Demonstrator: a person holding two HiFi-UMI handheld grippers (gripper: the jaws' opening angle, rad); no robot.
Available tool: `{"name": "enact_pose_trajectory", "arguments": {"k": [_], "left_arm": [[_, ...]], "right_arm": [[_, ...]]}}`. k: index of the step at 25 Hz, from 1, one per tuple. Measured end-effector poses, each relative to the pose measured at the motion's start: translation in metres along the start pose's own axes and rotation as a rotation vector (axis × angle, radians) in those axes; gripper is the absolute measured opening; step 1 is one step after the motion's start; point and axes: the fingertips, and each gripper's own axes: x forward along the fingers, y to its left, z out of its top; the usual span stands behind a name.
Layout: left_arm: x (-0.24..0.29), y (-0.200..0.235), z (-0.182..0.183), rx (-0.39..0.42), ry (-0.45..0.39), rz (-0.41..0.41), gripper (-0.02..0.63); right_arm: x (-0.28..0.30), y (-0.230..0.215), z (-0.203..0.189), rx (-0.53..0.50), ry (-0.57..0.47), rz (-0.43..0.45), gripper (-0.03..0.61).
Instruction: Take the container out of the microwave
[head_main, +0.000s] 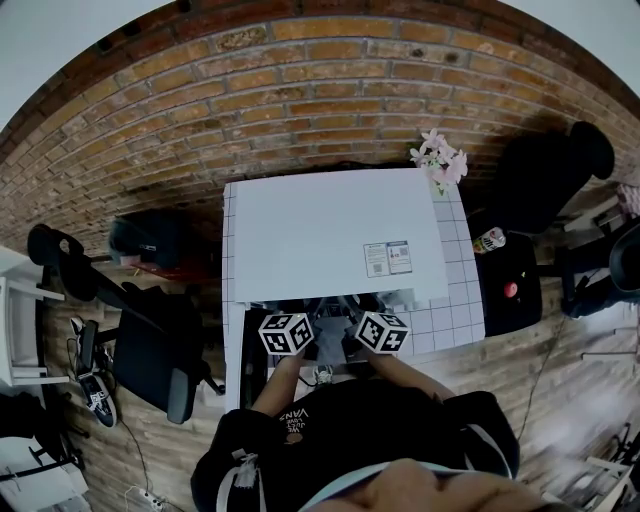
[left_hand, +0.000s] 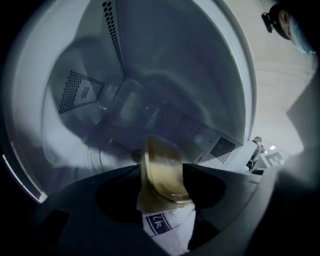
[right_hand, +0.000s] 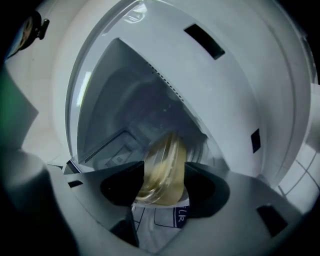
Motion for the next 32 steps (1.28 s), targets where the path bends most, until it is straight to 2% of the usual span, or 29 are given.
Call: {"name": "enact_pose_trajectory", "arguments": {"k": [8,17,32], "left_arm": [[0.008,-0.002,-0.005,-0.033,0.017,-0.022,0.250],[0.005,-0.003,-0.008,-0.040,0.012,0.007,0.250],[-0.014,-0.018,-0.012,-0.013,0.007,-0.007,0.250]], "right_arm": [[0.009,-0.001,-0.004,0.022,0.034,0.020,0.227],[0.009,0.000,-0.003,-0.010,0.057,0.010,0.225],[-0.014,0.009,-0.008,-0.015,0.033,-0.011,0.225]]}}
